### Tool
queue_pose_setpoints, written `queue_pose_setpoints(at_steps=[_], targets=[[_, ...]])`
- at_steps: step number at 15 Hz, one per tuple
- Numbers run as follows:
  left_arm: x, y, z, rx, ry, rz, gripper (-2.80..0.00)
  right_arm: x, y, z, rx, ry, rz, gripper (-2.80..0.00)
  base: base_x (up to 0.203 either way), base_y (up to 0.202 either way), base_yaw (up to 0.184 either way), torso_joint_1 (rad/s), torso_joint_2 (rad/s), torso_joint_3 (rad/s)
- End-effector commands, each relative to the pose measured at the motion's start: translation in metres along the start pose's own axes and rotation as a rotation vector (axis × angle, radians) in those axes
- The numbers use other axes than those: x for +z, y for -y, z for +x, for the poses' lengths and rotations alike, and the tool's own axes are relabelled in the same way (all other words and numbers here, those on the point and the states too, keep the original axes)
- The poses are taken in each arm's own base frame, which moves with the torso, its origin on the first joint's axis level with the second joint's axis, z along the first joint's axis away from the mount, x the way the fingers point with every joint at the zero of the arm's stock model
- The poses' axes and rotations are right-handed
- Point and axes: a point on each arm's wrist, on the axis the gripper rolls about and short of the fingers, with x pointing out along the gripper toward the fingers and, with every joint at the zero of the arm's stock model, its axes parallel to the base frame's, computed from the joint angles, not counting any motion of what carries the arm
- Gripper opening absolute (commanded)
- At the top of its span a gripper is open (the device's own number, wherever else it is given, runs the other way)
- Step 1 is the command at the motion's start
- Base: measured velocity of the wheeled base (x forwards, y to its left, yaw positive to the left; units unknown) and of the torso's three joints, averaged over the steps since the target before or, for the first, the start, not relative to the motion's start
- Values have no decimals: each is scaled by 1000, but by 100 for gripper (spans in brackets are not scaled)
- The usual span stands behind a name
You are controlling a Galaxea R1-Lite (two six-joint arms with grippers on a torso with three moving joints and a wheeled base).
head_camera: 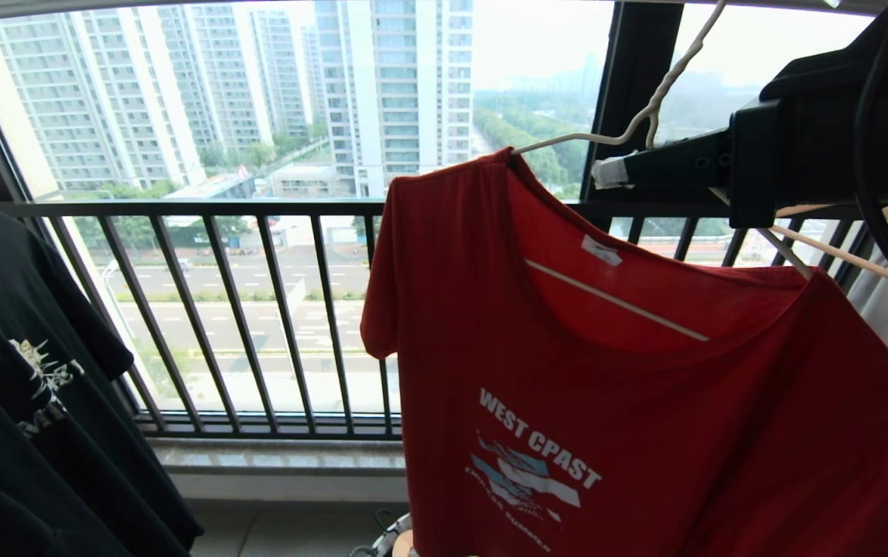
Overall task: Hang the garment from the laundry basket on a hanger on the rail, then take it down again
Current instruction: Take the clothes off the clothes rack
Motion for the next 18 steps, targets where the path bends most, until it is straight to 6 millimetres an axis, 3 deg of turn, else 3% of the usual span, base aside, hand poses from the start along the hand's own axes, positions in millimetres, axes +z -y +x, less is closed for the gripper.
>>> queue_pose_setpoints(at_steps=[1,3,5,9,11,14,17,18], targets=[[32,0,-7,-21,79,2,-280,-10,-3,3,19,-36,66,-280,0,0,0,0,0,0],[58,2,1,-132,11,0,-280,-20,-4,12,32,-77,88,-280,0,0,0,0,0,0],[80,4,26,-255,-117,-18,-280,-24,-6,21,42,-93,126,-280,0,0,0,0,0,0],[141,11,115,-497,-325,-81,-280,-31,-4,34,41,-128,214,-280,0,0,0,0,0,0],[162,35,161,-679,-382,-118,-280,-40,-3,43,42,-158,235,-280,0,0,0,0,0,0],[162,85,219,-861,-444,-155,-280,-44,-1,52,42,-123,250,-280,0,0,0,0,0,0],[162,116,253,-903,-434,-175,-280,-44,1,63,44,-97,246,-280,0,0,0,0,0,0],[161,122,259,-871,-433,-175,0,-46,0,66,50,-104,247,-280,0,0,0,0,0,0]])
